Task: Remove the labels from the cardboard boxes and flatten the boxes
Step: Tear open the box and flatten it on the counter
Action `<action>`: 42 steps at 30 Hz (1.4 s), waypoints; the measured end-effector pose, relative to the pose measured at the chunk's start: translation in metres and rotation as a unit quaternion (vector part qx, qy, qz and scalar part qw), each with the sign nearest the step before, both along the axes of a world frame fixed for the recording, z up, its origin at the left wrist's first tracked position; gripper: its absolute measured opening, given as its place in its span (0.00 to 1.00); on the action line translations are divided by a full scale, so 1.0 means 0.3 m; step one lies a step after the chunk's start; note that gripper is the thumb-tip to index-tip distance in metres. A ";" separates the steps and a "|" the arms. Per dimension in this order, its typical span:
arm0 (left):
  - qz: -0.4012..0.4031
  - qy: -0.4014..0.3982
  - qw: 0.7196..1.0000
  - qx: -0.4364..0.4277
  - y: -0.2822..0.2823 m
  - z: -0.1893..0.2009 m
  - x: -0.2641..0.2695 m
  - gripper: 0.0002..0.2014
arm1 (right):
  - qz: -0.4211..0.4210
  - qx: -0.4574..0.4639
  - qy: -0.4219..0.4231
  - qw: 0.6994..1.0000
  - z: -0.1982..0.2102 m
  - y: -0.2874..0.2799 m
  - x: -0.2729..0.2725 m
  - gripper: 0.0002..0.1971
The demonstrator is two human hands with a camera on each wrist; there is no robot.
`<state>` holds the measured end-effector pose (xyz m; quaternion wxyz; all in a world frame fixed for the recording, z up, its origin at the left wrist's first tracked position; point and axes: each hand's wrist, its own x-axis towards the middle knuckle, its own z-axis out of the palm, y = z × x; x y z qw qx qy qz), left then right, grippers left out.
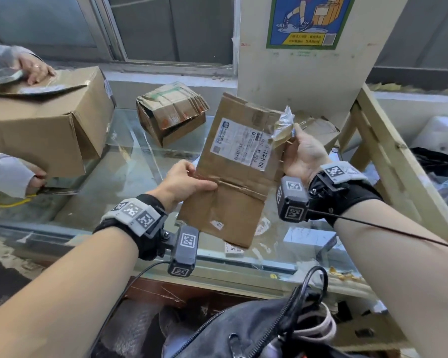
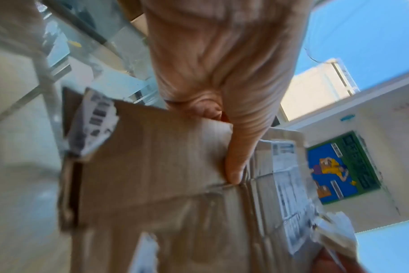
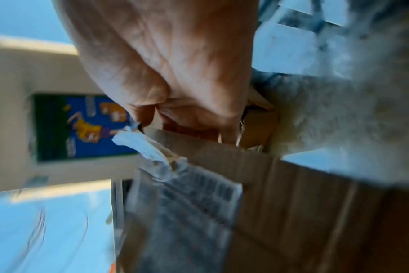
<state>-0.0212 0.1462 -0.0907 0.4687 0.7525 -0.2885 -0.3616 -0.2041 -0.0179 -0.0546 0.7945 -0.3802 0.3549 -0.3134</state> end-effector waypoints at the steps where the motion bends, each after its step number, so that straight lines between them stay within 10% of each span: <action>1: 0.018 0.034 0.999 -0.008 -0.002 -0.002 0.001 0.24 | 0.011 -0.016 0.032 0.999 -0.004 0.005 0.002 0.24; 6: 0.020 0.190 0.980 -0.063 -0.011 -0.008 -0.007 0.14 | 0.078 -0.007 0.055 0.995 -0.039 0.005 -0.004 0.31; 14: 0.022 0.273 0.961 -0.047 -0.023 -0.046 -0.025 0.08 | 0.146 -0.064 0.206 0.966 -0.100 0.015 0.023 0.09; 26: 0.055 0.176 0.980 -0.074 -0.089 -0.067 -0.026 0.12 | 0.016 -0.195 0.308 0.931 -0.139 -0.005 0.090 0.09; 32: 0.142 0.166 0.974 -0.065 -0.118 -0.087 -0.010 0.08 | -0.044 -0.345 0.463 0.815 -0.115 -0.043 0.105 0.21; 42: 0.150 0.069 0.986 0.032 -0.087 -0.134 0.067 0.19 | 0.145 -0.479 0.627 0.597 -0.149 -0.104 0.130 0.28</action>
